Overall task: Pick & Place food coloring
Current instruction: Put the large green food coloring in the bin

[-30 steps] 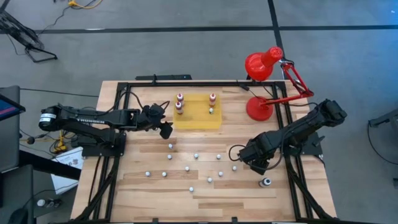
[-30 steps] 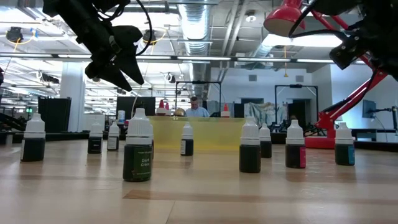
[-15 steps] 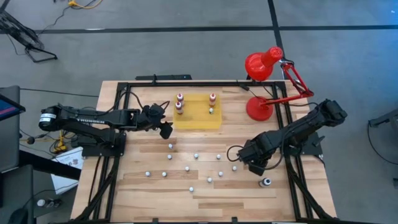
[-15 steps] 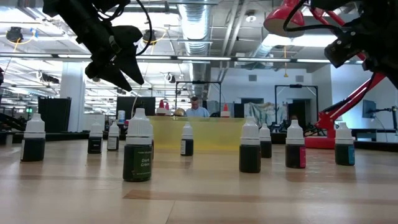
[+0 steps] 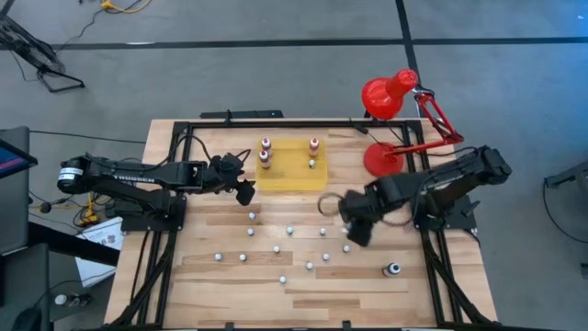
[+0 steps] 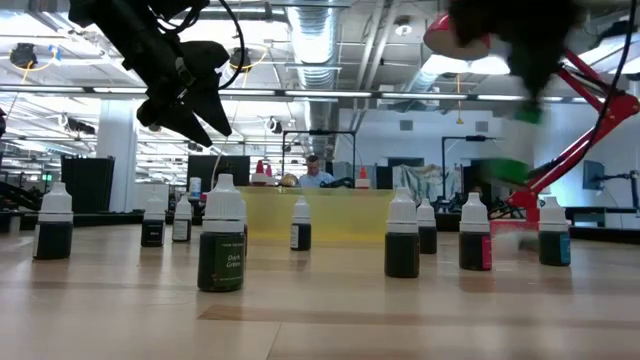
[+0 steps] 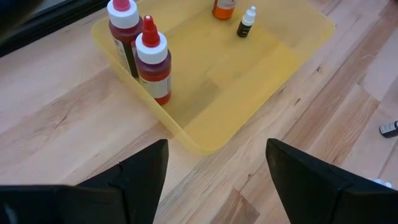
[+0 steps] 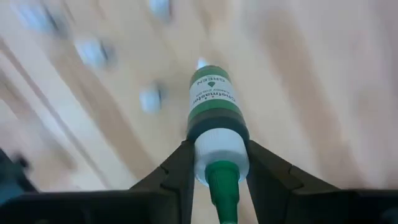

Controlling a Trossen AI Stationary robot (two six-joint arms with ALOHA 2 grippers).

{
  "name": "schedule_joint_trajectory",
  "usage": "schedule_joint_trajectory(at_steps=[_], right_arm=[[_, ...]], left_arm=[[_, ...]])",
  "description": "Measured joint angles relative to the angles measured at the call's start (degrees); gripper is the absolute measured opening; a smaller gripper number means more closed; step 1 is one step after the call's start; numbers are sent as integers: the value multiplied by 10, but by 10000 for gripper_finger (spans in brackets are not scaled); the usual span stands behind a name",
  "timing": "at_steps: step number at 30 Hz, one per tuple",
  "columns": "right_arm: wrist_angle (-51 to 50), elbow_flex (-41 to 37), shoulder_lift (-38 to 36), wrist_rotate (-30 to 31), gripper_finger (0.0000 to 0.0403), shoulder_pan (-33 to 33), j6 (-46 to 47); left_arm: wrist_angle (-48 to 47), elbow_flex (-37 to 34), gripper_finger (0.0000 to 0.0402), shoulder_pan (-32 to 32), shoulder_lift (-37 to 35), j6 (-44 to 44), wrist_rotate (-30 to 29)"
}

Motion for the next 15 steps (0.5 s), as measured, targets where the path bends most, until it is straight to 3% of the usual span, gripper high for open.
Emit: schedule_joint_trajectory(at_steps=[6,15], right_arm=[[85,41,5,23,107,-95,-83],[168,43,5,20,108,-242,-209]], left_arm=[[0,0,263,0,0,0,1],[1,0,263,0,0,0,4]])
